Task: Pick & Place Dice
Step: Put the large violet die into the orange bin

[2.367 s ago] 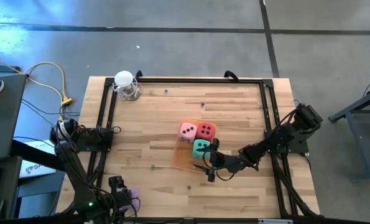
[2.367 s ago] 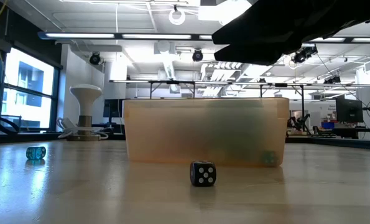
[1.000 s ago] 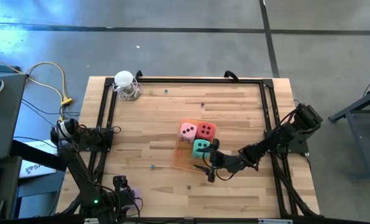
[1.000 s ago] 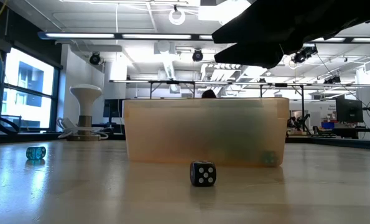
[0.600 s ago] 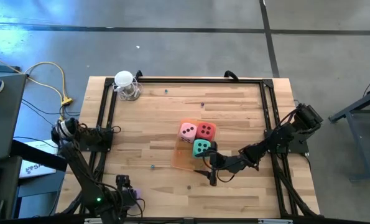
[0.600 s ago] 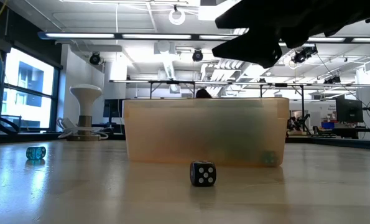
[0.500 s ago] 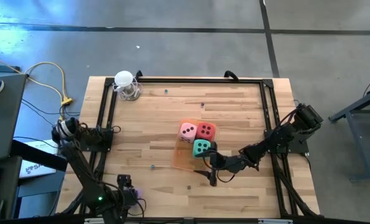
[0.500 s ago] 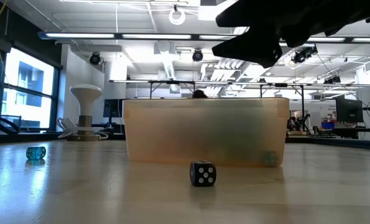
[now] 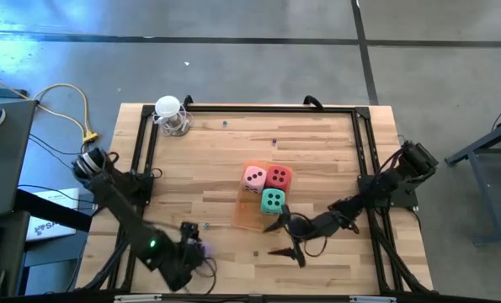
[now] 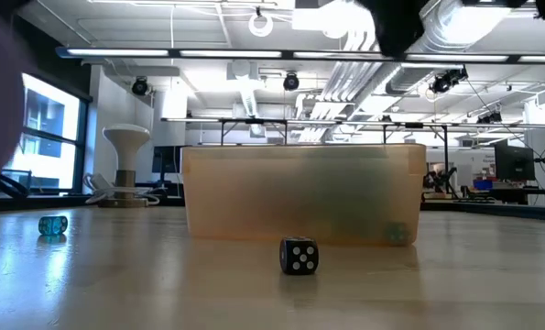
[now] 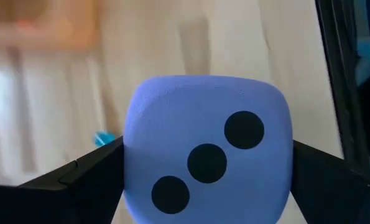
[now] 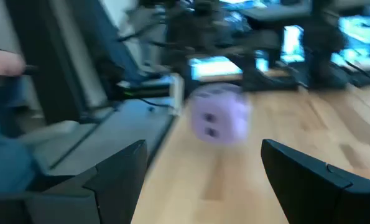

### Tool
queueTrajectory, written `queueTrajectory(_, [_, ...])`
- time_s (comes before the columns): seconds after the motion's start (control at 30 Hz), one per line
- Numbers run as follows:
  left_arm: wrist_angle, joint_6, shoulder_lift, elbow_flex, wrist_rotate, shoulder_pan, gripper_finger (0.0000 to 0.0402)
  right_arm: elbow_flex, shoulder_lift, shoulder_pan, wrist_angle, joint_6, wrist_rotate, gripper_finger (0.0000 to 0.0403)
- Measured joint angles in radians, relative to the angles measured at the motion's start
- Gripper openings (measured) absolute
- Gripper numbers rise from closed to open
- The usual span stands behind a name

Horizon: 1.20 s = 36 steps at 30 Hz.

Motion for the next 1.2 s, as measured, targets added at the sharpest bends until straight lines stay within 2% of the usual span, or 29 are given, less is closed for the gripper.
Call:
queueTrajectory(0.2, [0.132,0.346,-0.053,0.001,0.014,0.175,0.0371,0.0,0.0,0.059,0.097,-0.098,-0.017,0.0306])
queueTrajectory(0.33, [0.211,0.539,-0.075,0.001,0.13,0.317,0.0371,0.0,0.0,0.077,0.108,-0.103,-0.009,0.0306])
queueTrajectory(0.43, [0.248,0.627,-0.085,0.001,0.188,0.422,0.0371,0.0,0.0,0.084,0.104,-0.102,0.012,0.0306])
queueTrajectory(0.6, [0.319,0.69,-0.076,0.002,0.299,0.566,0.0371,0.0,0.0,0.095,0.075,-0.076,0.043,0.0306])
queueTrajectory(0.73, [0.333,0.697,-0.06,0.002,0.376,0.637,0.0371,0.0,0.0,0.104,0.071,-0.064,0.045,0.0306])
queueTrajectory(1.03, [0.385,0.616,-0.015,0.004,0.364,0.7,0.0376,0.0,0.0,0.128,0.069,-0.049,0.082,0.0306])
queueTrajectory(1.2, [0.388,0.62,0.011,0.005,0.364,0.709,0.0378,0.0,0.0,0.127,0.067,-0.046,0.093,0.0306])
